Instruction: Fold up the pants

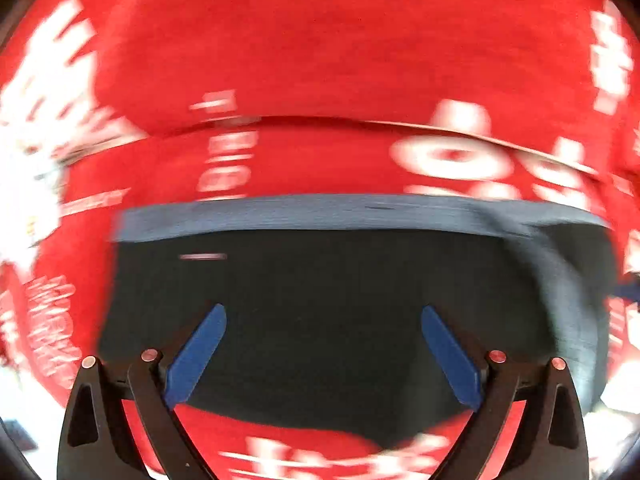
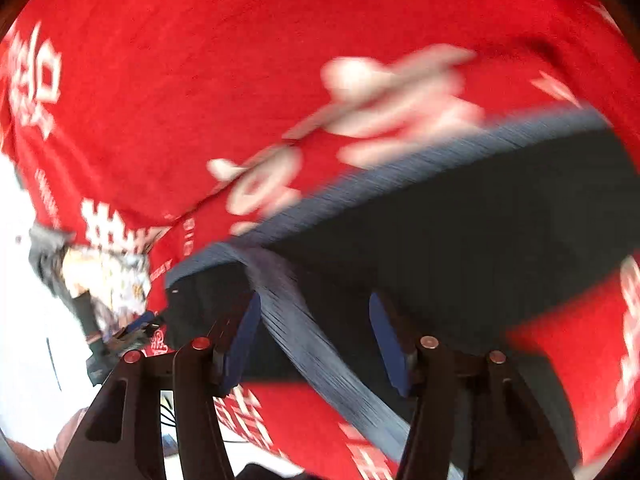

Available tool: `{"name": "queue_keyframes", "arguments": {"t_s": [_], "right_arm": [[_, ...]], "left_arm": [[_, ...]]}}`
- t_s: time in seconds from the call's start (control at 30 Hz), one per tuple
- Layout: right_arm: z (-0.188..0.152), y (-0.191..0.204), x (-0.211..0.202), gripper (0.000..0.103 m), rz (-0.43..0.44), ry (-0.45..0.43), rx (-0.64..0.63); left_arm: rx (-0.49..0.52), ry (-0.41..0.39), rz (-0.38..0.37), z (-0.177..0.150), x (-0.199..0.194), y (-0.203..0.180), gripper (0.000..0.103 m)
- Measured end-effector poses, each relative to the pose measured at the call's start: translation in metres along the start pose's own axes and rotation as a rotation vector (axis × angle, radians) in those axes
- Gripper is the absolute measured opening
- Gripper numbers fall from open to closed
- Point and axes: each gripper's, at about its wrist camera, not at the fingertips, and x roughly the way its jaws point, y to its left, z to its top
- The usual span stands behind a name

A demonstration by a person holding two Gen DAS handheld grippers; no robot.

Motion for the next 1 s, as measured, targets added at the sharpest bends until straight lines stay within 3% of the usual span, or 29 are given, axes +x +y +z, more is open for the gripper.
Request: {"name": "queue_keyframes", "arguments": {"t_s": [0.13, 0.2, 0.3, 0.43, 0.53, 0.57, 0.63, 0.8, 0.9, 1.0], "right_arm": [[-0.051, -0.083, -0.051, 0.061, -0.095, -0.015, 0.175], [-0.086, -0.118, -0.072, 0.061, -0.125, -0.026, 0.262], [-0.141, -0.154, -0.086, 0.061, -0.144, -0.043, 0.383], [-0.189, -0.183, -0.071, 0.061, -0.05, -0.046, 0.47], [-0.205, -0.188, -0.051, 0.06, 0.037, -0.063, 0.493], [-0.207, -0.188, -0.043, 0.057, 0.06, -0.064, 0.506], [-0.208, -0.187, -0.037, 0.003, 0.079, -0.061, 0.519], [-0.175, -0.171, -0.088, 0.003, 0.206, -0.193, 0.47], [-0.122, -0.169, -0.128, 0.003, 0.228, -0.243, 0.389], [-0.066, -0.17, -0.138, 0.003, 0.22, -0.264, 0.32]], "left_arm": [[0.121, 0.092, -0.241, -0.007, 0.016, -0.087, 0.1], [0.156, 0.123, -0.327, -0.012, 0.027, -0.117, 0.1], [0.185, 0.159, -0.396, -0.018, 0.039, -0.16, 0.1], [0.234, 0.179, -0.434, -0.029, 0.047, -0.18, 0.1], [0.274, 0.19, -0.41, -0.04, 0.053, -0.19, 0.1], [0.278, 0.188, -0.404, -0.043, 0.053, -0.186, 0.1], [0.284, 0.175, -0.402, -0.043, 0.052, -0.188, 0.1], [0.211, 0.158, -0.459, -0.032, 0.039, -0.196, 0.1], [0.149, 0.131, -0.456, -0.015, 0.032, -0.207, 0.1], [0.115, 0.109, -0.433, 0.008, 0.034, -0.223, 0.1]]}}
